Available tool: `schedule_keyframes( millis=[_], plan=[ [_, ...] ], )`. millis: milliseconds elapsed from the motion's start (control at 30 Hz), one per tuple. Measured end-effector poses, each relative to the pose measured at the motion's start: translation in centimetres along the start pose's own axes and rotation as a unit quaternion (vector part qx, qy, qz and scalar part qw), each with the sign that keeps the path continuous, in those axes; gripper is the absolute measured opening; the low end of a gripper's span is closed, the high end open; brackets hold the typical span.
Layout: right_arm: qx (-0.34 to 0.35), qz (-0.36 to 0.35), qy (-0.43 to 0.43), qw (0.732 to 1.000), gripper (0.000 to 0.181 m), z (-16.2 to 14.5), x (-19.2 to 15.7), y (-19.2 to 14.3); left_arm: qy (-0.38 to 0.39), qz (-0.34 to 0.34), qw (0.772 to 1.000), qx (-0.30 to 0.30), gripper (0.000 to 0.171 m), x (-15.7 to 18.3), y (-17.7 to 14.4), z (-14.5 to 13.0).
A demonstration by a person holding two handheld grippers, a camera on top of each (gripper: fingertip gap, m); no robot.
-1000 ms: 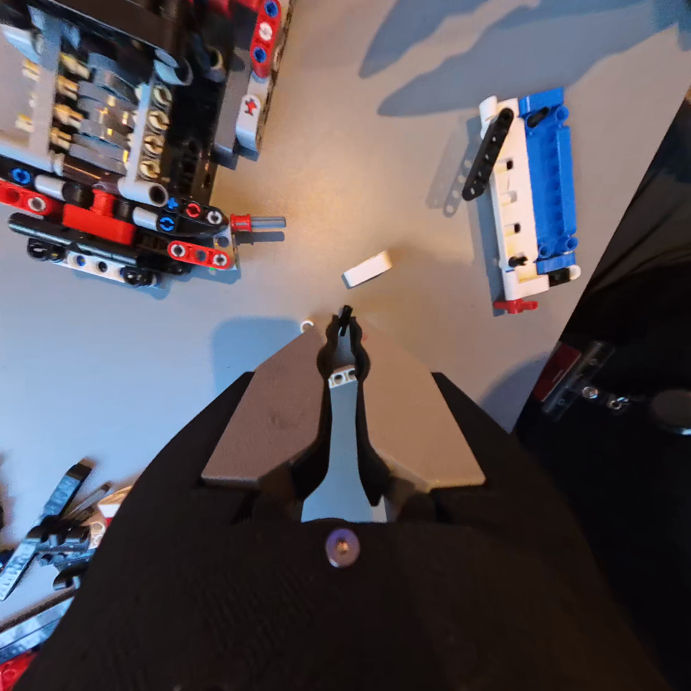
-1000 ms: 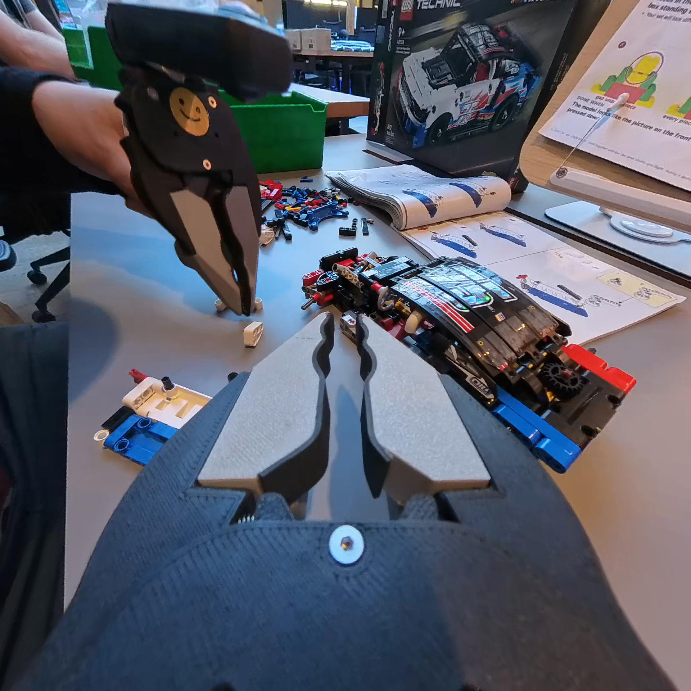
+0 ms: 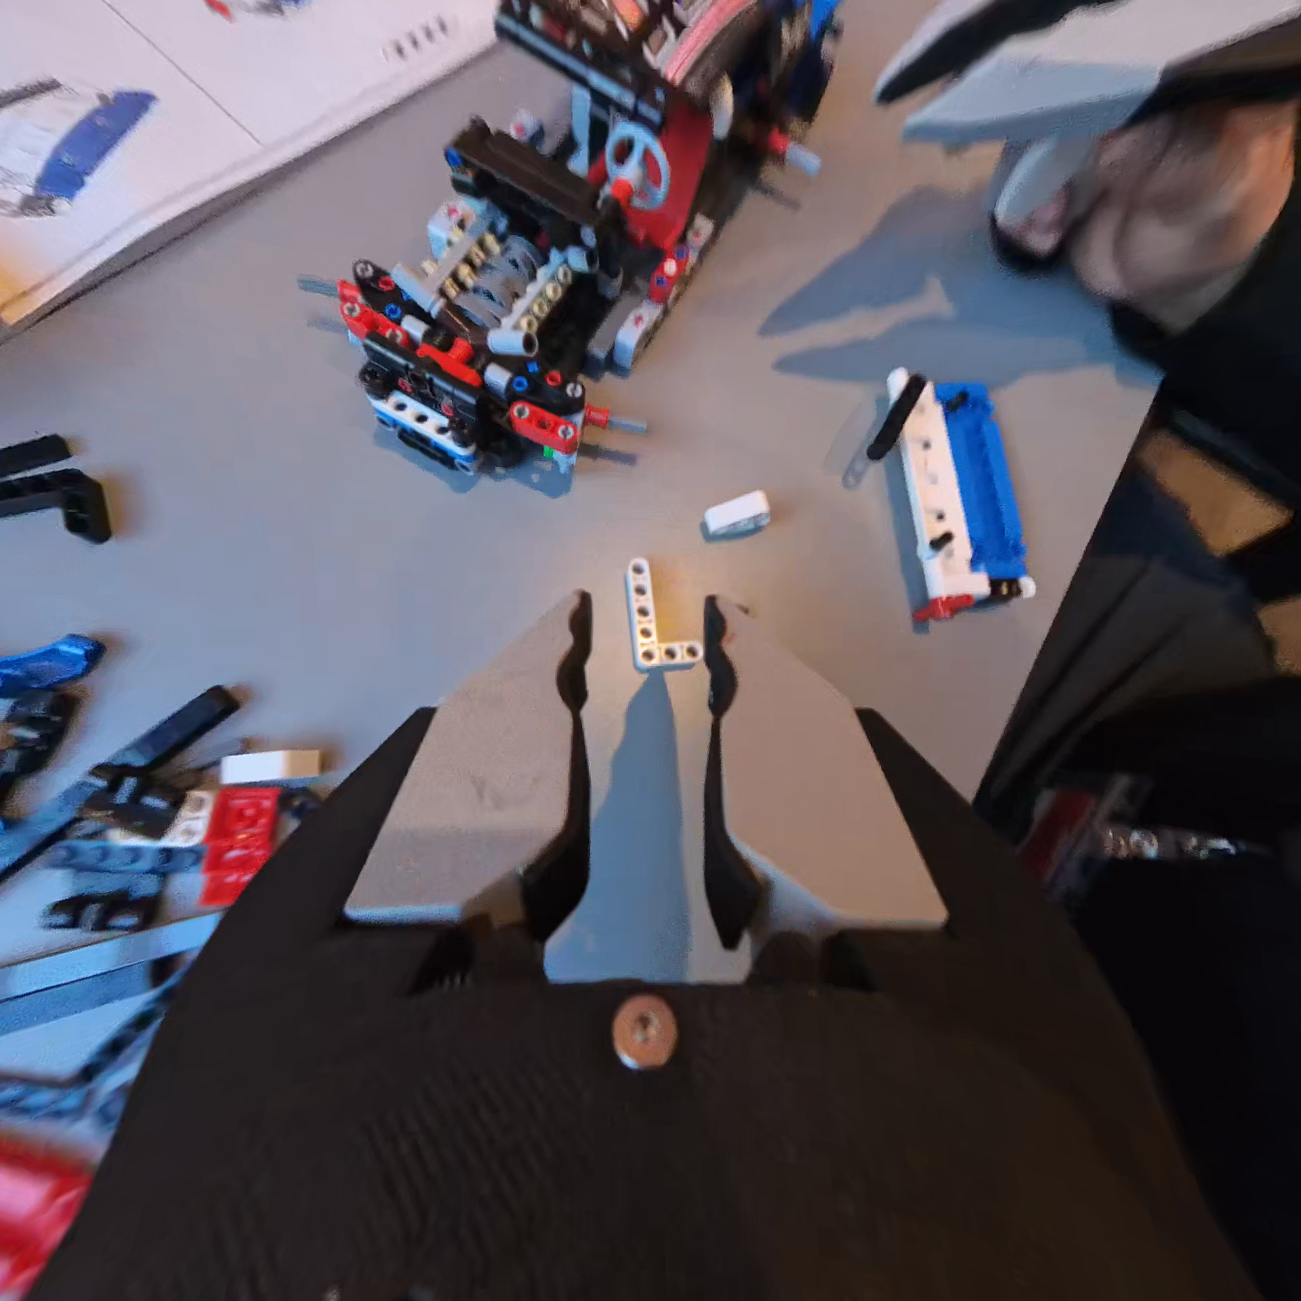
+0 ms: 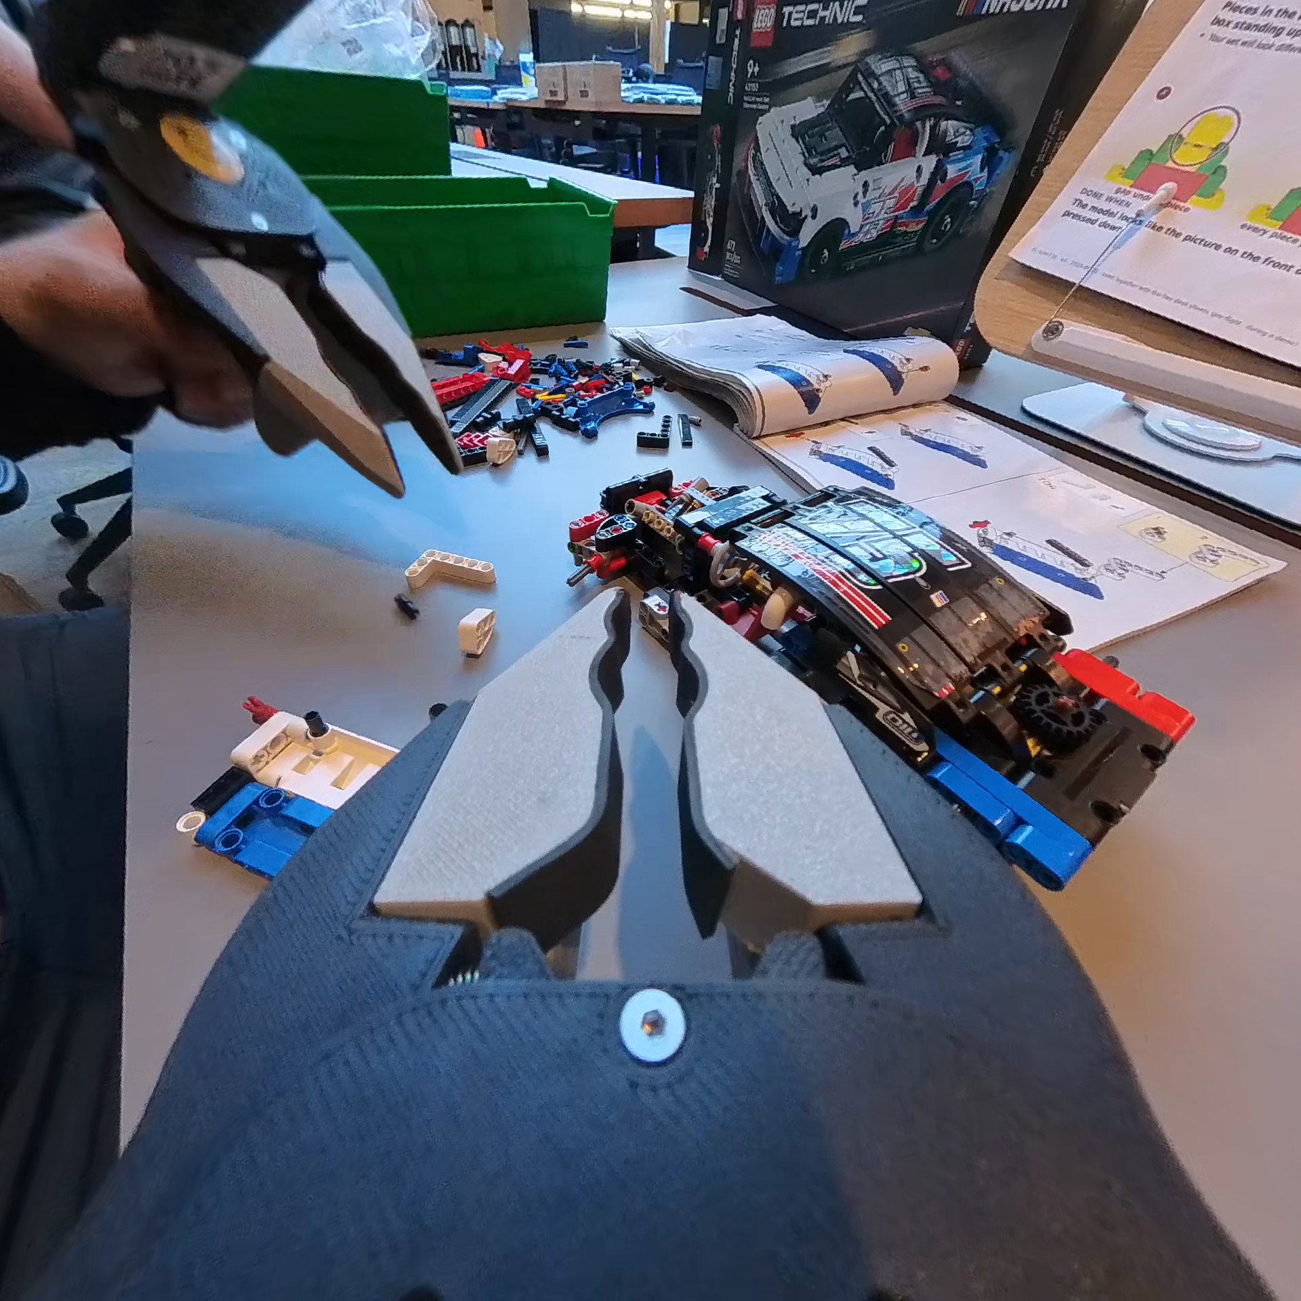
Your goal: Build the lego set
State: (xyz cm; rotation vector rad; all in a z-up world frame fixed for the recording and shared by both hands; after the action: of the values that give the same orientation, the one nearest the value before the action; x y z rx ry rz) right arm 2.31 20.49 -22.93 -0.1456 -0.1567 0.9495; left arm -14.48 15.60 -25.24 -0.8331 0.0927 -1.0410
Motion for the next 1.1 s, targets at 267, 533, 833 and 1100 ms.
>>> schedule_keyframes(
  millis=[267, 533, 833, 1100],
  plan=[
    [0.001, 0.002, 0.0, 1.0, 0.008, 0.0, -0.2, -0.1, -0.004, 0.061, 0.986, 0.156, 0.039, -3.6, -0.9, 0.5],
    [-0.002, 0.012, 0.005, 1.0, 0.008, 0.0, -0.3, 0.0, 0.022, 0.071, 0.979, 0.192, 0.032, -4.5, -1.4, 0.8],
    [-0.003, 0.033, 0.02, 0.999, 0.008, 0.0, -0.5, 0.0, 0.04, 0.039, 0.983, 0.177, 0.022, -3.8, -0.6, 0.9],
    [0.003, 0.041, 0.051, 0.998, 0.01, 0.3, 0.0, -0.1, 0.034, 0.022, 0.98, 0.194, 0.02, -3.9, -0.8, 1.3]
  ],
)
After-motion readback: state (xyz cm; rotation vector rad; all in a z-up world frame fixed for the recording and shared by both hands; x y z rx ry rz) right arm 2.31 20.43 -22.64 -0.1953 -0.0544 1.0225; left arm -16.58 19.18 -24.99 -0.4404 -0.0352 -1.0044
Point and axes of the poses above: each gripper's, where its closed fingertips meet, y out along the fingers, z out of its top, x = y × z across the jaws, the point moved 2 cm from there along -y, back along the fingers, and after that the axes turned 13 degrees about -z, right-handed, at the moved point
